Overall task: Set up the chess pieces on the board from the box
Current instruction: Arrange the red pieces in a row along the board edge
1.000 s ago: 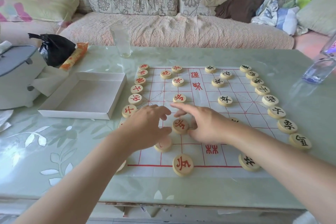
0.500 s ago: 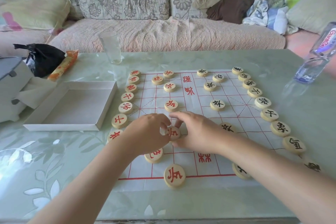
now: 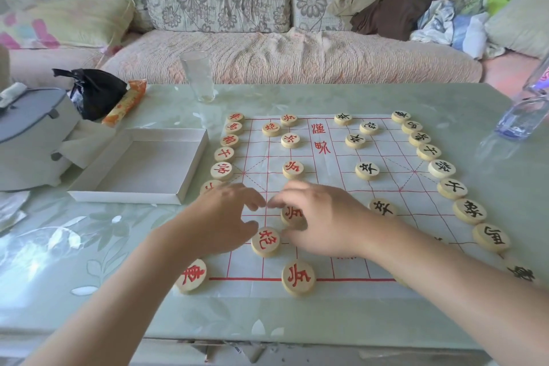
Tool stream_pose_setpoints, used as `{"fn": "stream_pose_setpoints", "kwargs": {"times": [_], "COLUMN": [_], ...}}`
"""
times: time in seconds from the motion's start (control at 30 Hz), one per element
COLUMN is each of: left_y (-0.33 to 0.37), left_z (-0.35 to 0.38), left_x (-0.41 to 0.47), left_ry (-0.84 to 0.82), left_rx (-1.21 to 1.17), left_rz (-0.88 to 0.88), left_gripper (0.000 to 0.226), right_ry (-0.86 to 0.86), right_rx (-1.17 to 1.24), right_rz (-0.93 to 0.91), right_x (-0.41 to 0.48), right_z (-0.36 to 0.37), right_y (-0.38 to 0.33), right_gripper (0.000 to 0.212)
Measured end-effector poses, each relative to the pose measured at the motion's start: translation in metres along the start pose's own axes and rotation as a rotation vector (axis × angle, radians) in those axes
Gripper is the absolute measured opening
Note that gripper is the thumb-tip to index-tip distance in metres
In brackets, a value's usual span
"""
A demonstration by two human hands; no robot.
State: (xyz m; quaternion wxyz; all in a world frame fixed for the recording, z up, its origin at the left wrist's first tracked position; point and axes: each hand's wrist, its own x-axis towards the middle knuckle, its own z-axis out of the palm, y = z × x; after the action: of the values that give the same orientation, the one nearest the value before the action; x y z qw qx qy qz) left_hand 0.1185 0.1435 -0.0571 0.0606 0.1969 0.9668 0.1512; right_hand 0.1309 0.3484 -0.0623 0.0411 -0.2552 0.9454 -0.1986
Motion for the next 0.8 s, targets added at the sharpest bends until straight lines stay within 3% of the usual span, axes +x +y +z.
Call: {"fn": "stream_pose_setpoints", "kwargs": {"times": [0.17,0.33,0.67,0.8], "left_y": [-0.002,-0.008,-0.015,-0.036], "left_z": [0.01,0.021,0.005,-0.024], "left_x": [-0.023,-0.025,-0.035,-0.056], "left_ry": [-0.003,0.036,0.114,0.172], "left_rx": [0.106,0.075,-0.038,-0.083], "left_rz": [0.044,0.061,0.041,-0.029], "left_gripper": [0.059,0.052,0.054,0.033], "right_ry": [-0.07,-0.069,-0.098,-0.071], "right_rx": [-0.048,-0.04,-0.097,-0.074], "right_rz": [-0.046,-0.014,-0.014,-0.045], "right_x": [0.002,0.006,0.004,0.006], "right_z": [0.01,0.014,0.004,-0.007], "right_y": [-0.019,-0.022,-0.025,-0.045], "right_gripper": [0.045,0.036,0.043,0.036]}}
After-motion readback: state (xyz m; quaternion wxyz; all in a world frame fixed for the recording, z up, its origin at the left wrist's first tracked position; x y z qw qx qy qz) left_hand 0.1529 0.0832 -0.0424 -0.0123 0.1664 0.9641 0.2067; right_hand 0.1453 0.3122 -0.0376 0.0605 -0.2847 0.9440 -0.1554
